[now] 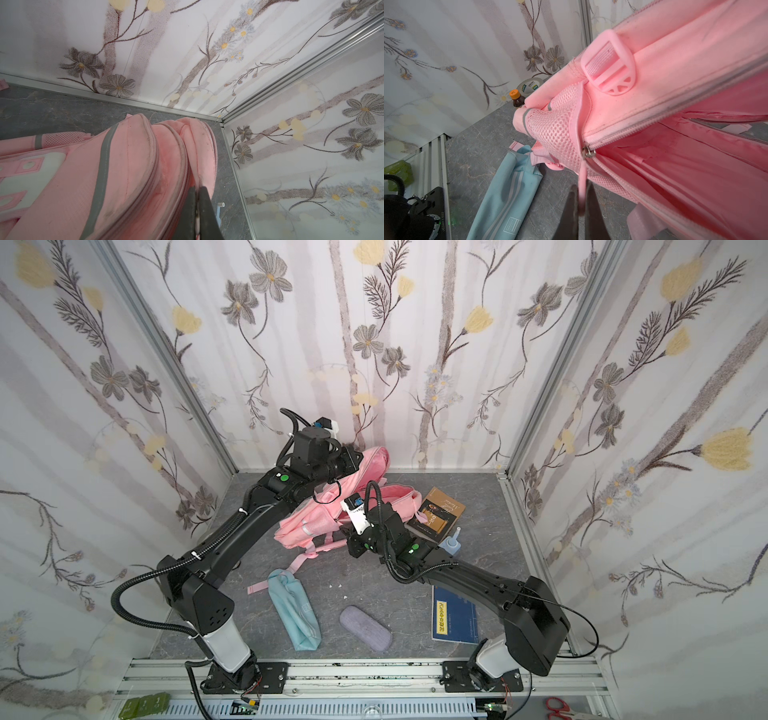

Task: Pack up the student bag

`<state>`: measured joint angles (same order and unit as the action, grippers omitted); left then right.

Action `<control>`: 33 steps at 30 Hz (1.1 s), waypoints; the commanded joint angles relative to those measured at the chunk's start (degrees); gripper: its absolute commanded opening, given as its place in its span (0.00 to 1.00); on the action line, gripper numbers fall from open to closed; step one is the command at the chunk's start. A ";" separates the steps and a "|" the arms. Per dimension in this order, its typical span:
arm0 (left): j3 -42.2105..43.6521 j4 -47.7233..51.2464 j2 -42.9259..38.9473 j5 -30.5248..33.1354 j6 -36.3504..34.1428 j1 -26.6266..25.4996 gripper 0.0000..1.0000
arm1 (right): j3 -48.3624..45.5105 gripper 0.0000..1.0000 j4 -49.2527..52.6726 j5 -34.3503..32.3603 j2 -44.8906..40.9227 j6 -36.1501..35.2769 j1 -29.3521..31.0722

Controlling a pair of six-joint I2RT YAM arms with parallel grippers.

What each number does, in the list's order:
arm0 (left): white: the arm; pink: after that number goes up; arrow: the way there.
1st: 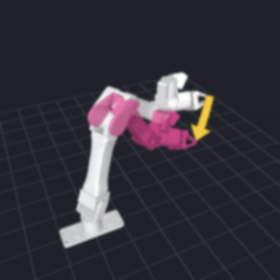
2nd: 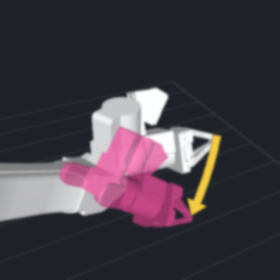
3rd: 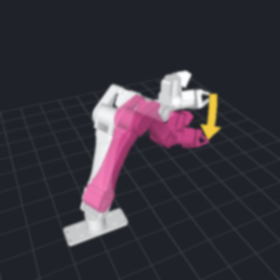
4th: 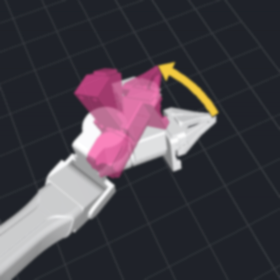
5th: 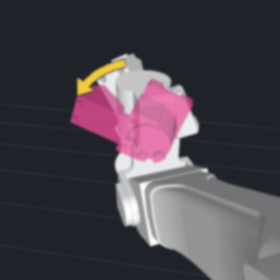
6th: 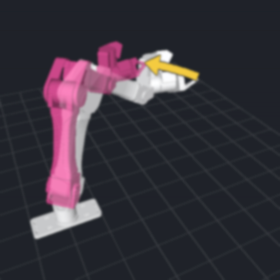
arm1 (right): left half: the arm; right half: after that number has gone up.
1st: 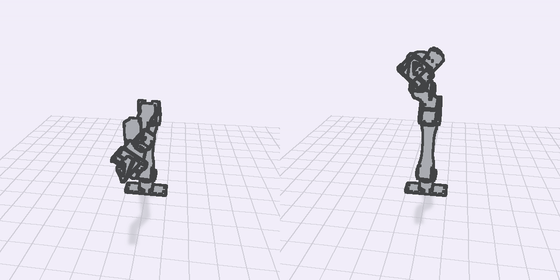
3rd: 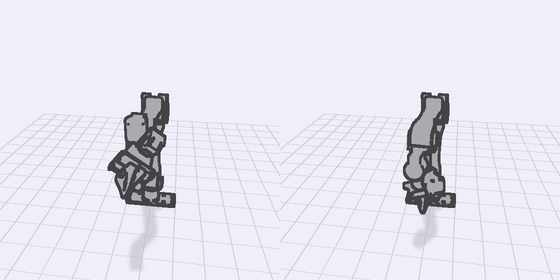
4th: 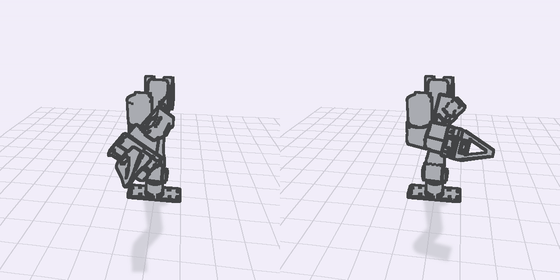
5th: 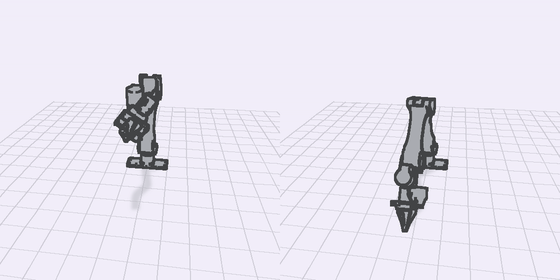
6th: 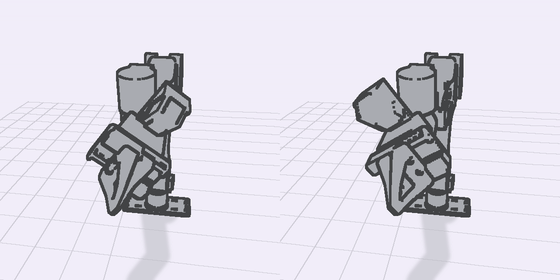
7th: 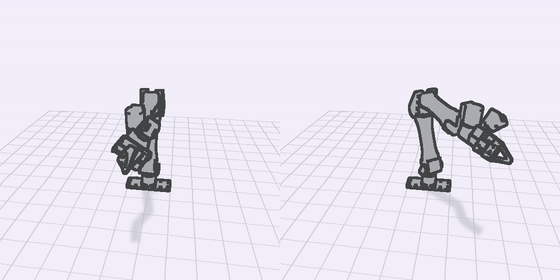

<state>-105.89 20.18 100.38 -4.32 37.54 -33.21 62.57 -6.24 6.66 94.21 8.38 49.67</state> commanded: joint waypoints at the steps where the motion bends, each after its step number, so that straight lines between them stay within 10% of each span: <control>1: -0.88 -9.14 -0.24 1.90 0.97 0.06 0.00 | 0.49 0.00 -0.04 4.61 0.83 -2.17 0.60; 13: -2.12 -6.99 1.87 1.02 -4.36 0.23 0.00 | 2.66 0.00 0.67 3.91 1.98 -2.25 0.60; 19: 1.07 -4.46 1.15 1.94 -14.03 1.02 0.00 | 4.09 0.18 2.55 3.37 1.13 -0.98 0.47; 33: 2.72 -3.69 3.95 -16.12 -38.11 4.56 0.00 | -3.44 0.30 5.48 -1.08 -11.75 2.86 -1.54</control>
<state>-101.34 19.25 103.66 -13.50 7.84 -28.82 60.58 -1.72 8.16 84.49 9.58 48.60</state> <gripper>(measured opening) 0.052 0.298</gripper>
